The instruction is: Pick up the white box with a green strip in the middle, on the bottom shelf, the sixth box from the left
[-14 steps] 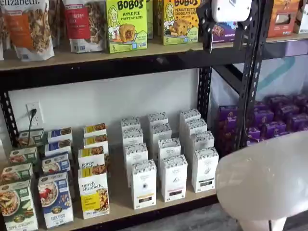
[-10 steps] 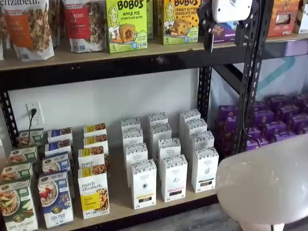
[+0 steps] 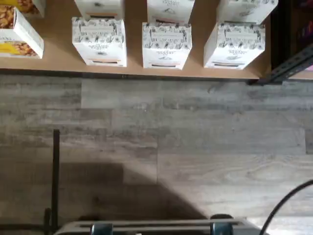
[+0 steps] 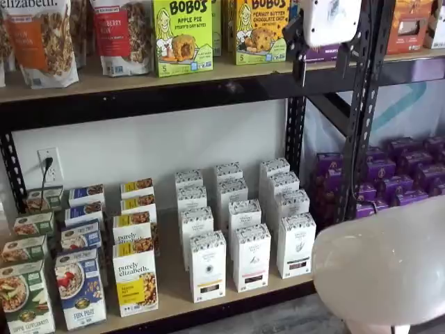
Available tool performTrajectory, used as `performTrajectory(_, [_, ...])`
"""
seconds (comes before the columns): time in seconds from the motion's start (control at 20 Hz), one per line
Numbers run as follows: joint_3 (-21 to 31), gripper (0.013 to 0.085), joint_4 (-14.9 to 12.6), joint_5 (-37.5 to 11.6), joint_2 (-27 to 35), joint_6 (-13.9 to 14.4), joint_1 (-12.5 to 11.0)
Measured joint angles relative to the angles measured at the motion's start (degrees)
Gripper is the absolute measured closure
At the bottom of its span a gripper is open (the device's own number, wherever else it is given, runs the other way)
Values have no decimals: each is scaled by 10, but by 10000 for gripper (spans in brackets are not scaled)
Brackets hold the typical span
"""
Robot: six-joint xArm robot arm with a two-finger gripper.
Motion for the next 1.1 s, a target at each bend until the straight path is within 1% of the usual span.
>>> performTrajectory(0.2, [34,130,3,-37,2,-9,-12])
performTrajectory(0.4, [79,130,1,-84,7,-10,-15])
performTrajectory(0.8, [154,130,-7,-174,24,6,-5])
performTrajectory(1.0, [193,130,-7,-228,34,1,-14])
performTrajectory(1.1, [214,130,-5,-261,37,-6,-22])
